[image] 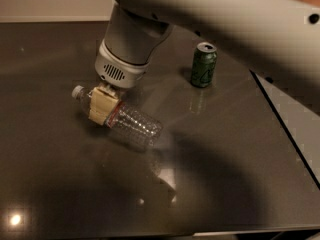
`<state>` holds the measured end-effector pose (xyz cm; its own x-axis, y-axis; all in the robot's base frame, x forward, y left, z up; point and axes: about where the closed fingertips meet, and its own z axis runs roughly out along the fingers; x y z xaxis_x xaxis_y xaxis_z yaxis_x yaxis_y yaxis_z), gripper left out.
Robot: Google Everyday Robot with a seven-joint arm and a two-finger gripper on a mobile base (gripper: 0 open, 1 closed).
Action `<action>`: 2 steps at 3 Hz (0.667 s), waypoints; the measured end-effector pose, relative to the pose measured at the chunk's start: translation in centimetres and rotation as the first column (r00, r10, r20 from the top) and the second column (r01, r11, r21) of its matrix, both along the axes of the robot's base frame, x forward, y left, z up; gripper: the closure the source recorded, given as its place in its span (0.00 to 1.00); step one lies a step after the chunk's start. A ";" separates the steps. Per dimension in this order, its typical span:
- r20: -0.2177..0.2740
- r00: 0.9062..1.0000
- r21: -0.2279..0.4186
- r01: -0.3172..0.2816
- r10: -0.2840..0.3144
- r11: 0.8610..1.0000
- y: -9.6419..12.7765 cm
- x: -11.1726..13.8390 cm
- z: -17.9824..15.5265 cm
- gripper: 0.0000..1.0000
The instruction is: Place water bottle upright
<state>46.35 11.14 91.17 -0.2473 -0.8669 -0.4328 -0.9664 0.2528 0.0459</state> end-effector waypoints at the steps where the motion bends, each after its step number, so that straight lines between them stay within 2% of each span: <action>1: 0.057 0.998 0.184 -0.044 0.034 0.982 -1.1 1.6 3.1 1.00; 2: 0.119 0.992 0.364 -0.092 0.051 0.927 -2.2 2.5 5.3 1.00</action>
Offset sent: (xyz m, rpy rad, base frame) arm 0.0324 -0.0504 0.0867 0.6072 -0.3500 0.3351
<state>48.87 8.92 96.51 -0.1261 -0.6550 -0.7451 -0.9856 0.1679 0.0192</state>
